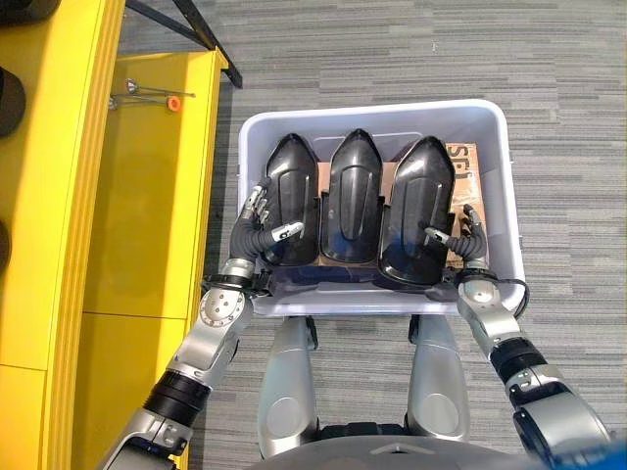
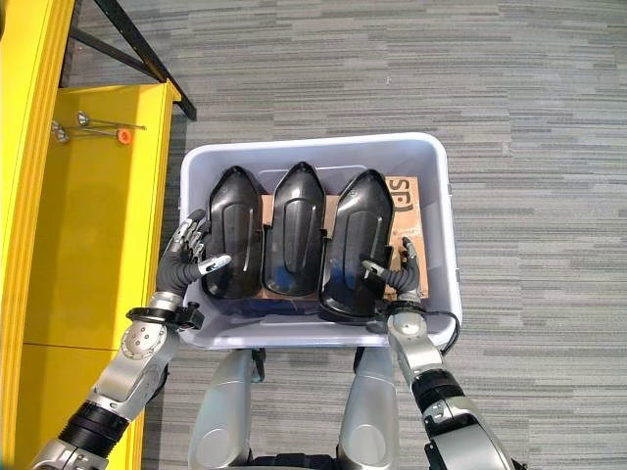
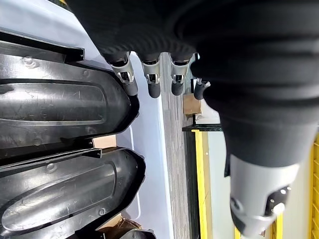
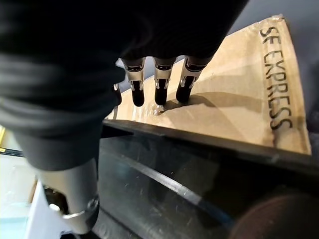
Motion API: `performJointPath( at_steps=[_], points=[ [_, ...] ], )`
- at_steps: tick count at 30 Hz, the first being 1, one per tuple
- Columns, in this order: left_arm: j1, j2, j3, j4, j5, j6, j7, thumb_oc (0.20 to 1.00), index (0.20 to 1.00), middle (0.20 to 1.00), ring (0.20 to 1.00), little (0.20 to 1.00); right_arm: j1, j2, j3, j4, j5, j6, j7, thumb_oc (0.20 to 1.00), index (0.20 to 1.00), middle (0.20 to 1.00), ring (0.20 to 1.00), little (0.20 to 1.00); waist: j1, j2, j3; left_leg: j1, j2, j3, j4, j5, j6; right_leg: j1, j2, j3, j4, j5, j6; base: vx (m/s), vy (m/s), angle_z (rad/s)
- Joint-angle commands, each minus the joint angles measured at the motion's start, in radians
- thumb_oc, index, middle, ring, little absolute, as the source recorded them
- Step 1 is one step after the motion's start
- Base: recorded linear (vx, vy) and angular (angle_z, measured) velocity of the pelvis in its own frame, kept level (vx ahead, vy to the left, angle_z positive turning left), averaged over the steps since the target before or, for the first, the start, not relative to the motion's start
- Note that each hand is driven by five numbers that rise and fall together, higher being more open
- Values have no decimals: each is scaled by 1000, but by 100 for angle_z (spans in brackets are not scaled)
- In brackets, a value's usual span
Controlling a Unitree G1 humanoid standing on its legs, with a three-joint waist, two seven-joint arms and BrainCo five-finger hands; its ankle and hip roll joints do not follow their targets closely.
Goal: Move parts from the plastic box to the shelf.
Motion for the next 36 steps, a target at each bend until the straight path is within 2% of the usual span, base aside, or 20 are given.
performJointPath(
  at_steps=[1, 12, 19, 24, 25, 26, 36],
  points=[
    [17, 40, 4, -107, -9, -57, -1, 1000, 1000, 1000, 1000, 1000, -1, 14, 39, 11, 32, 21, 10, 1000, 1000, 1000, 1000, 1000, 26, 2, -11, -9, 28, 22, 88, -70, -6, 89, -28, -3, 24, -42, 5, 0, 0, 0],
    [-23, 60, -58, -112, -36, -49, -4, 1000, 1000, 1000, 1000, 1000, -223, 71, 125, 465, -13, 113, 6, 1000, 1000, 1000, 1000, 1000, 79, 30, 6, -30, 10, 8, 104, -71, 5, 99, -37, -20, 19, -38, 9, -1, 1, 0],
    [-41, 66, -86, -117, -46, -45, -25, 1000, 1000, 1000, 1000, 1000, -278, 75, 181, 604, -125, 175, 29, 1000, 1000, 1000, 1000, 1000, 114, 48, 5, -41, -8, 0, 106, -73, 13, 109, -50, -39, 14, -34, 15, 11, 15, 13],
    [-47, 62, -85, -113, -40, -41, -27, 1000, 1000, 1000, 1000, 1000, -258, 85, 221, 617, -217, 205, 49, 1000, 1000, 1000, 1000, 1000, 126, 47, 0, -53, -17, -6, 107, -74, 18, 113, -56, -44, 4, -28, 18, 18, 21, 9],
    [-48, 61, -84, -111, -39, -40, -26, 1000, 1000, 1000, 1000, 1000, -256, 85, 230, 620, -233, 210, 55, 256, 256, 256, 256, 256, 127, 46, 0, -54, -18, -6, 107, -74, 19, 114, -57, -46, 4, -28, 19, 10, 13, 11],
    [-48, 59, -84, -108, -38, -40, -26, 1000, 1000, 1000, 1000, 1000, -252, 88, 241, 622, -255, 215, 59, 200, 200, 200, 200, 200, 127, 45, -2, -54, -19, -6, 106, -75, 20, 115, -57, -47, 3, -29, 18, 10, 13, 8],
    [-31, 60, -67, -111, -36, -40, -14, 1000, 1000, 1000, 1000, 1000, -231, 79, 243, 605, -290, 218, 41, 200, 200, 200, 200, 200, 125, 41, -7, -58, -20, -5, 114, -80, 22, 110, -55, -41, 7, -29, 18, 3, 6, 1]
  ],
)
